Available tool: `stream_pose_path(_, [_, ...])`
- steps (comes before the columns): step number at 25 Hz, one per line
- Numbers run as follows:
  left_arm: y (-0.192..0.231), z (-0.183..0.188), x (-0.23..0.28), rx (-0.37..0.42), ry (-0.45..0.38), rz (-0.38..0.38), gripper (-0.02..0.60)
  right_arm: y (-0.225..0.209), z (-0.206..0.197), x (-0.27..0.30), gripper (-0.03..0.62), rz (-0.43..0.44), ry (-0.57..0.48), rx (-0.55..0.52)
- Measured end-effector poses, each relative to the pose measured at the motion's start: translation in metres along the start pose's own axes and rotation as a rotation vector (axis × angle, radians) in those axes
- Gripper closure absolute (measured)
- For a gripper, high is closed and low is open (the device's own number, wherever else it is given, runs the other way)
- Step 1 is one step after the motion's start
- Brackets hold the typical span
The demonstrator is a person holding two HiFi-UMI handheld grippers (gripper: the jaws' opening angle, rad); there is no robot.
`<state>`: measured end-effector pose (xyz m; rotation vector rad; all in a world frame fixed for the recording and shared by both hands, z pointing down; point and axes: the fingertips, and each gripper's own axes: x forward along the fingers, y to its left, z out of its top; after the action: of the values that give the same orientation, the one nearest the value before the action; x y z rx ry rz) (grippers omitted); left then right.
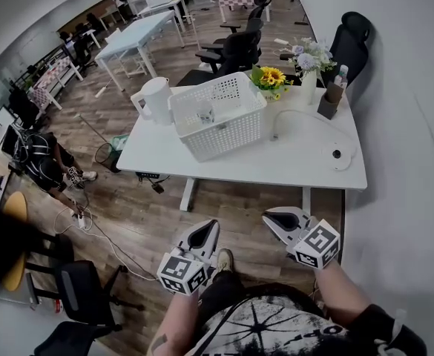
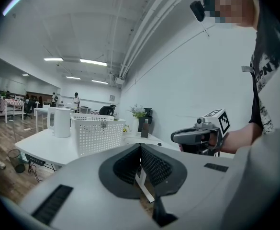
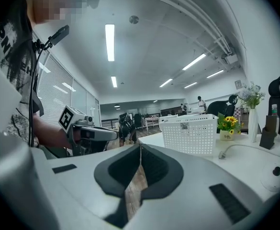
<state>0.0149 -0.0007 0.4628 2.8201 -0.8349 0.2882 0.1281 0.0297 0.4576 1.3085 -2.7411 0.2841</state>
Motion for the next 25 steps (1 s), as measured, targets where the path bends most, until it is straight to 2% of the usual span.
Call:
stream_pose_path(11, [0.055, 0.018, 0.035, 0.001, -0.011, -0.061, 0.572, -0.029, 0.013, 0.042, 0.571, -0.04, 0.008, -0.004])
stream_pose_path(25, [0.159, 0.05, 0.069, 0.019, -0.01, -0.145, 0.572, -0.066, 0.045, 0.136, 0.571, -0.119, 0.002, 0.01])
